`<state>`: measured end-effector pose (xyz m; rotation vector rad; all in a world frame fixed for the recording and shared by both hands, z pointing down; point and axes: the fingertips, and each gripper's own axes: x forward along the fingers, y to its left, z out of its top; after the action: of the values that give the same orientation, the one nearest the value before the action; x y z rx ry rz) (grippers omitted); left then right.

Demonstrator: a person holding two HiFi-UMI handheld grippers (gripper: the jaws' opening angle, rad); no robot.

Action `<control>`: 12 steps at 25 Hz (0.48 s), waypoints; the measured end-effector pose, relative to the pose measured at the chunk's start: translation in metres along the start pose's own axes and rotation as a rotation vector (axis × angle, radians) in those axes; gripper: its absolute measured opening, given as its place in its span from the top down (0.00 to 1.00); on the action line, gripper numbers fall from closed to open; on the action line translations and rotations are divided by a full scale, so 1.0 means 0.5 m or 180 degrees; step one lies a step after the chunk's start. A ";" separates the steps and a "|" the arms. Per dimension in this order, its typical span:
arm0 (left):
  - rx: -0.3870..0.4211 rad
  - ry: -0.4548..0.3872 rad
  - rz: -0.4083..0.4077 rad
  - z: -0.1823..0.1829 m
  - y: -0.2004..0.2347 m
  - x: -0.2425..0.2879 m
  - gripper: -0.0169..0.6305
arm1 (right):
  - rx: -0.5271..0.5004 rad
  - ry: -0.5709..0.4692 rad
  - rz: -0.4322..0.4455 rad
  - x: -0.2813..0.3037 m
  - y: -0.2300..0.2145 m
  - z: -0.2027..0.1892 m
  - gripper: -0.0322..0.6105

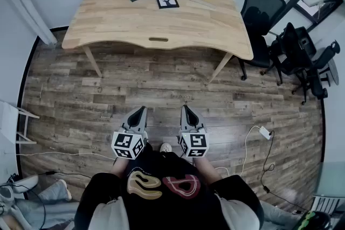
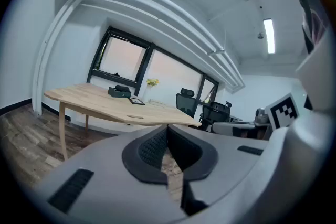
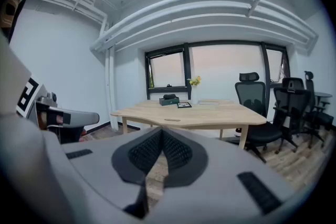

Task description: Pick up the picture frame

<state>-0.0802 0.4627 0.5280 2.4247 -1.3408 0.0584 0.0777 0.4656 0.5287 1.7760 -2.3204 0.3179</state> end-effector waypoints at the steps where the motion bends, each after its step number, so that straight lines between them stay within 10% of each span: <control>1: -0.0009 0.0013 0.0000 0.003 0.013 0.003 0.95 | -0.0012 0.0002 -0.0014 0.010 0.005 0.003 0.94; 12: -0.0040 0.0004 -0.0139 0.049 0.108 0.034 0.95 | 0.0282 0.0043 -0.0105 0.101 0.037 0.021 0.94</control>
<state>-0.1191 0.4146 0.5247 2.4421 -1.2833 0.0401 0.0466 0.4209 0.5323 1.8446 -2.2988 0.4325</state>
